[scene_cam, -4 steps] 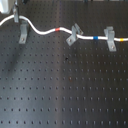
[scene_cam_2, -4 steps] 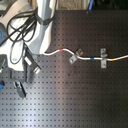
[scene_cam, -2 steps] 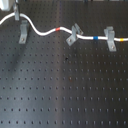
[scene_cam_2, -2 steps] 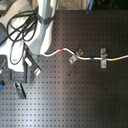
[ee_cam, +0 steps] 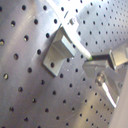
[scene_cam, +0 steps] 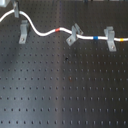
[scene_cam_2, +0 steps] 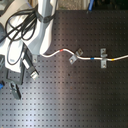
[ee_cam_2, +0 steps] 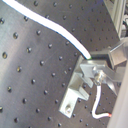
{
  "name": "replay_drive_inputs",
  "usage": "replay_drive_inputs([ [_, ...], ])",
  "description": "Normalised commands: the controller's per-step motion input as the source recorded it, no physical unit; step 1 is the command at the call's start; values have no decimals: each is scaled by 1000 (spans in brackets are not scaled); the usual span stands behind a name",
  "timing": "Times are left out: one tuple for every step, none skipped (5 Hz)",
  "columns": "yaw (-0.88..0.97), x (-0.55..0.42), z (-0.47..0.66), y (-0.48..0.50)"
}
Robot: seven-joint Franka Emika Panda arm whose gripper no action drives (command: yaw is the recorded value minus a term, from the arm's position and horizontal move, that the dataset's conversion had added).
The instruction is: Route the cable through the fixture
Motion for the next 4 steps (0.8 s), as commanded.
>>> replay_drive_inputs([
  [0,-103,301,238],
  [0,-199,281,245],
  [0,-128,152,233],
  [0,-108,225,296],
])
